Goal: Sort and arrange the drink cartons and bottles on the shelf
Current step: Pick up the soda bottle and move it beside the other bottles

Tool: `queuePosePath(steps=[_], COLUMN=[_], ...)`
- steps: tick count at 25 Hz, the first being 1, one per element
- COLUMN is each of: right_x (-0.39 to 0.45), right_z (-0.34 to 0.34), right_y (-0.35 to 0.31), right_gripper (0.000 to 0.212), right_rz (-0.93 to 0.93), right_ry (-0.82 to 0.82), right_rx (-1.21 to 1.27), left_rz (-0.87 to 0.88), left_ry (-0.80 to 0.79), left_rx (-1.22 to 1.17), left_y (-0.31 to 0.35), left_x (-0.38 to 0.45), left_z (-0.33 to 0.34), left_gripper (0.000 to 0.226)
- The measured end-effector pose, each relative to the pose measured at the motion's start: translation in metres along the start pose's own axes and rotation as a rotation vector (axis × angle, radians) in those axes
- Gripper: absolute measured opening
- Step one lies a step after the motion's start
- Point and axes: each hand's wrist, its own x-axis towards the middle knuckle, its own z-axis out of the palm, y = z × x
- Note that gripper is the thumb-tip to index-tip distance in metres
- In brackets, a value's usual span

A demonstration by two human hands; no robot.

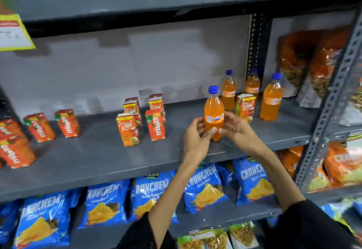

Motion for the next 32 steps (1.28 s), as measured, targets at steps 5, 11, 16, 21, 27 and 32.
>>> queuePosePath(steps=[5,11,16,21,27,32], right_x=[0.023,0.028,0.017,-0.011,0.006,0.034], right_z=[-0.018,-0.009,-0.002,0.011,0.051,0.098], right_y=[0.018,0.023,0.026,0.023,0.021,0.015], right_gripper=[0.051,0.048,0.058,0.048,0.041,0.036], right_rz=[-0.011,-0.009,0.068,-0.113,-0.130,-0.065], right_ry=[0.138,0.368,0.396,0.523,0.300,0.129], right_rx=[-0.088,-0.294,-0.437,-0.469,-0.119,-0.006], left_rz=[-0.078,-0.125,-0.131,-0.087,0.151,0.183], left_ry=[0.002,-0.015,0.005,0.015,0.281,0.534], left_rx=[0.114,0.190,0.218,0.180,0.126,0.153], left_y=[-0.002,-0.002,-0.002,0.002,0.011,0.005], left_x=[0.034,0.051,0.056,0.039,-0.006,-0.032], left_z=[0.037,0.057,0.065,0.053,-0.015,-0.069], left_gripper=[0.040,0.032,0.037,0.049,0.018,0.016])
